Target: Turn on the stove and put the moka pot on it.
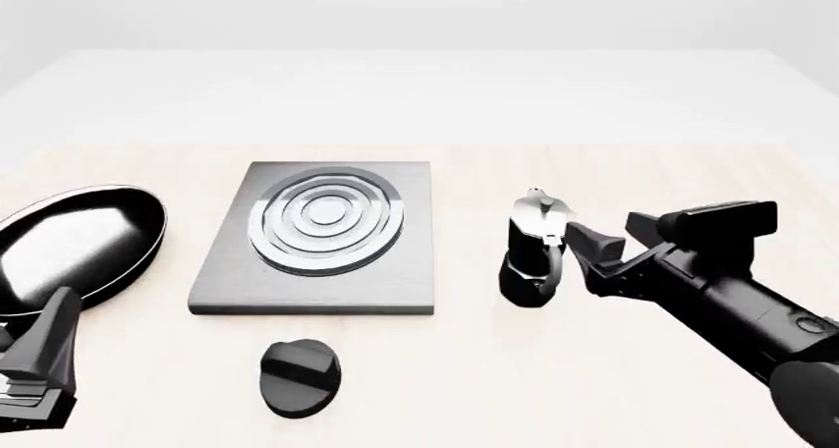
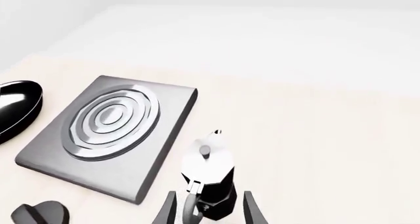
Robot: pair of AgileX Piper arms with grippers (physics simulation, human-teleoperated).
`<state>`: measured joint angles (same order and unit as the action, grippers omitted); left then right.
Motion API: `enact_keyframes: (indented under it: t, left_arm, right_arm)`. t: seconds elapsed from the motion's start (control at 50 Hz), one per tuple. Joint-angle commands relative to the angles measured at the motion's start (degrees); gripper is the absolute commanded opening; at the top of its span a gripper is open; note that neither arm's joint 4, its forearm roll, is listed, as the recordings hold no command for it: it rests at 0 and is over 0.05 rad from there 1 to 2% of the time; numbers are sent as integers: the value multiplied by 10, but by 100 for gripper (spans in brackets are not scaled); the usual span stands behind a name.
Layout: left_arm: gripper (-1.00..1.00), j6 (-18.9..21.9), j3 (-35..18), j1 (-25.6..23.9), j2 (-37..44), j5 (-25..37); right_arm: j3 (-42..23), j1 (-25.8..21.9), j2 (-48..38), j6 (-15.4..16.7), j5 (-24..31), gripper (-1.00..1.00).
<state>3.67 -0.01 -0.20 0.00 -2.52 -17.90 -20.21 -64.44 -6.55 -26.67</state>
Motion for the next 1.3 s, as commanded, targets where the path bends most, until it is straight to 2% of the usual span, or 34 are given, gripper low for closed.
enact_keyframes:
  t: [0.02,0.56,1.08,1.1,1.28,1.3]
  left_arm:
    - [100,1,0,1,0,3]
    - [100,-4,0,3,0,7]
    - [100,-2,0,0,0,8]
    - [100,-2,0,0,0,8]
    - [100,-4,0,0,0,8]
    - [100,-4,0,-1,0,8]
  right_arm:
    - [2,-6,-67,-10,-50,100]
    - [-7,-20,-198,-29,-139,100]
    - [-9,-37,-263,-36,-180,100]
    - [-9,-36,-259,-35,-177,-100]
    - [-1,-30,-217,-13,-162,-100]
    - [-1,-30,-200,-1,-153,-100]
